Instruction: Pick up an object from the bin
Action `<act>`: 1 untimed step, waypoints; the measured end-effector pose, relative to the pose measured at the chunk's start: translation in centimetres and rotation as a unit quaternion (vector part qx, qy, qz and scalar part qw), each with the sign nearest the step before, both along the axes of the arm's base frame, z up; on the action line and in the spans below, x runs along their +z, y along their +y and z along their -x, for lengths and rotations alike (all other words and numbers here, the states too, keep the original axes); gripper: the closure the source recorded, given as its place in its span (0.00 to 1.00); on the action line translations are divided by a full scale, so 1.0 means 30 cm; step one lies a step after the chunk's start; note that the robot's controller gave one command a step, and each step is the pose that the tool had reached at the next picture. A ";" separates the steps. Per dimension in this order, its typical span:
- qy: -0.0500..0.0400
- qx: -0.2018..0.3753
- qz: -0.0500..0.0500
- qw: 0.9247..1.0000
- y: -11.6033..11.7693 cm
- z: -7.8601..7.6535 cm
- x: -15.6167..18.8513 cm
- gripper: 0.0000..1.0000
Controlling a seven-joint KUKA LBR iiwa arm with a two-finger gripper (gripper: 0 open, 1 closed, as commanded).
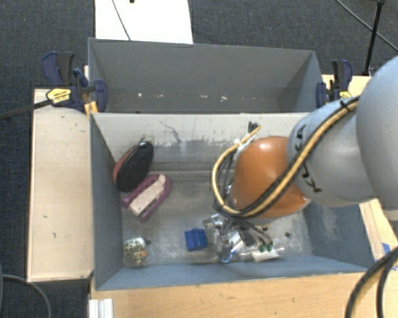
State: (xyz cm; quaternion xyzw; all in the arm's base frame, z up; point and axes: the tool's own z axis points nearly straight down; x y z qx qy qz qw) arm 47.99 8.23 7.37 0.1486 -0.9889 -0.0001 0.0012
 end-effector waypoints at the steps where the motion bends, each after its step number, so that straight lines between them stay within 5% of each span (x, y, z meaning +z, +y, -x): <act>1: -0.004 -0.002 -0.001 1.000 0.001 -0.008 0.004 0.00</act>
Offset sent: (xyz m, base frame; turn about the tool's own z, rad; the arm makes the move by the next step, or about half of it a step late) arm 0.0000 0.0000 0.0000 0.0000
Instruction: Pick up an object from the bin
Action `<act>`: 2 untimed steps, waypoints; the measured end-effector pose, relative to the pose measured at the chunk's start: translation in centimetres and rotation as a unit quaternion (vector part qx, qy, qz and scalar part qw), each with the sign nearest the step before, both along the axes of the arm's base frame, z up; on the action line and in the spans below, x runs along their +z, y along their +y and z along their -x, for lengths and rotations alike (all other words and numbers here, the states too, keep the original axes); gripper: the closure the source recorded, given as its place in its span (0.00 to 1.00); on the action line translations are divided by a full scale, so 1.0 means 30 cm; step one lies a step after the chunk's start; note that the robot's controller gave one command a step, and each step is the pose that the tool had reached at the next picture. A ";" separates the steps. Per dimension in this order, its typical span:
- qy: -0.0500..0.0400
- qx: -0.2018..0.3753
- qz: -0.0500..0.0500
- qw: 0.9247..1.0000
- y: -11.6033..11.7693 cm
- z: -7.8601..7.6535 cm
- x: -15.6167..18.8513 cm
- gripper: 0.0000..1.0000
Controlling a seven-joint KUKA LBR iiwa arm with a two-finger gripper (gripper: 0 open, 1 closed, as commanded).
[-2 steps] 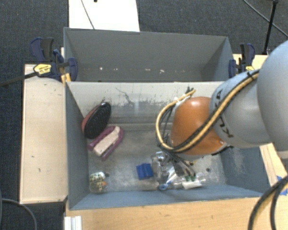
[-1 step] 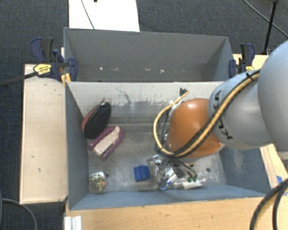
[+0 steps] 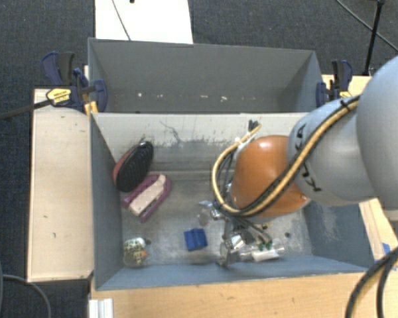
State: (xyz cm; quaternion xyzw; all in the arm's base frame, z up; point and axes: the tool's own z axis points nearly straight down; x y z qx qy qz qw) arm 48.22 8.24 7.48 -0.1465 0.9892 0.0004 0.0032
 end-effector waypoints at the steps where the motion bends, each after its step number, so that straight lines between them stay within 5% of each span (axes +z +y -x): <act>1: 0.001 0.081 -0.001 0.997 0.216 -0.067 -0.014 0.00; 2: 0.002 0.077 0.000 0.997 0.209 -0.066 -0.015 1.00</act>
Offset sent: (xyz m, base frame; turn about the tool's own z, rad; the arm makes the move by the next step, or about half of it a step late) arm 0.0193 0.0623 -0.0048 -0.1642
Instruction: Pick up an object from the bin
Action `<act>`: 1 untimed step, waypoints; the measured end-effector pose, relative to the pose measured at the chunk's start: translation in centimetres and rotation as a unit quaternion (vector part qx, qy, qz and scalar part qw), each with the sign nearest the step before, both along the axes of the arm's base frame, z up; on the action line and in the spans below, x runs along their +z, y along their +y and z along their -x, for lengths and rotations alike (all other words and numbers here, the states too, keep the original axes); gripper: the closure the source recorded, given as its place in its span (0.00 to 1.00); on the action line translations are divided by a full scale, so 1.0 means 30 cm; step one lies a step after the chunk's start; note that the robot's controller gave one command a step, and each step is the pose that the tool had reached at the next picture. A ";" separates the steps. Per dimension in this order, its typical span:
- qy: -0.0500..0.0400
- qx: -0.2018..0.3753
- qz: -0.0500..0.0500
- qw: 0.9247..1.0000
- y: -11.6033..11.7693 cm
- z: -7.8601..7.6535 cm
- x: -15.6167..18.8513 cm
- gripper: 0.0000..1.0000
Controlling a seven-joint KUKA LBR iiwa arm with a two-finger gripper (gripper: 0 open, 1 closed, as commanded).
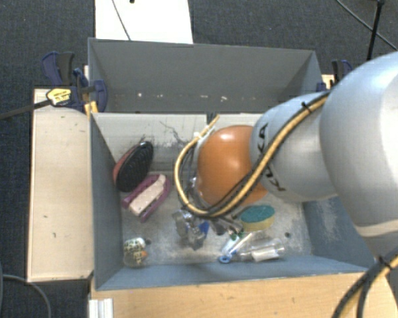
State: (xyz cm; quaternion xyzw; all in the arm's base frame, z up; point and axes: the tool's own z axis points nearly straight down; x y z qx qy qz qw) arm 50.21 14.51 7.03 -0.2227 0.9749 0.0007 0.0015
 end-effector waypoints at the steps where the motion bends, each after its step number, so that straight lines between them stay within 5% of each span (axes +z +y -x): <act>1: 0.000 -0.001 0.000 1.000 0.000 0.000 0.000 0.00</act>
Offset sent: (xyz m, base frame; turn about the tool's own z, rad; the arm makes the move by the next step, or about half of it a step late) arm 0.0000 0.0000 0.0000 0.0000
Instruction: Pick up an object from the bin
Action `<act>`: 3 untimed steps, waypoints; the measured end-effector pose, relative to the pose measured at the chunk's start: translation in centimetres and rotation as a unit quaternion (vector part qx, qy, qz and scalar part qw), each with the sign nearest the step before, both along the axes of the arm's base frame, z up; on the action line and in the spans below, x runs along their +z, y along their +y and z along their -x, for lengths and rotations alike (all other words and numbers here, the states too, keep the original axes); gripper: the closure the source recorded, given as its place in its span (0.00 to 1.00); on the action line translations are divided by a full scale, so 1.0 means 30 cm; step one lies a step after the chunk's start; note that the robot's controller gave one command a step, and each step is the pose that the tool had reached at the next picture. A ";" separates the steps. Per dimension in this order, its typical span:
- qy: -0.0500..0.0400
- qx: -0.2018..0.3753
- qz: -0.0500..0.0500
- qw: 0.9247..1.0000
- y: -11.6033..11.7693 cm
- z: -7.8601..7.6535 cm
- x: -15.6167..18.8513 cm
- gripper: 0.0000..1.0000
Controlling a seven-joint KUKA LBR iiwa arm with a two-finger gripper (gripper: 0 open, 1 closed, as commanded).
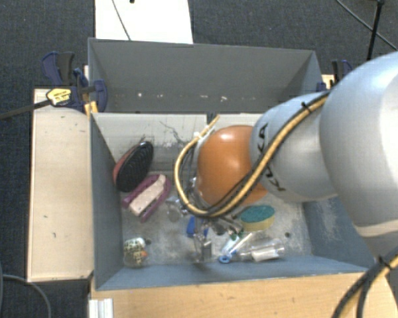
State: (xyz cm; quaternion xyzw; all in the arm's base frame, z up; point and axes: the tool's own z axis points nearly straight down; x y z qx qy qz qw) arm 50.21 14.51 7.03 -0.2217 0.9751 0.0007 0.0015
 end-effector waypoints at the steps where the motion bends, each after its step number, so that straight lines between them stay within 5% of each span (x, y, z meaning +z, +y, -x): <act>1: 0.002 -0.050 0.002 0.999 -0.166 0.000 -0.001 0.00; 2: 0.002 -0.049 0.001 0.999 -0.159 0.001 0.000 1.00; 3: -0.004 -0.056 0.000 0.998 -0.150 -0.022 0.399 1.00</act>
Offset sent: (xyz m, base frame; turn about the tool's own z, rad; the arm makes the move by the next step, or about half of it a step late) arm -0.0006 -0.0476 -0.0003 0.0842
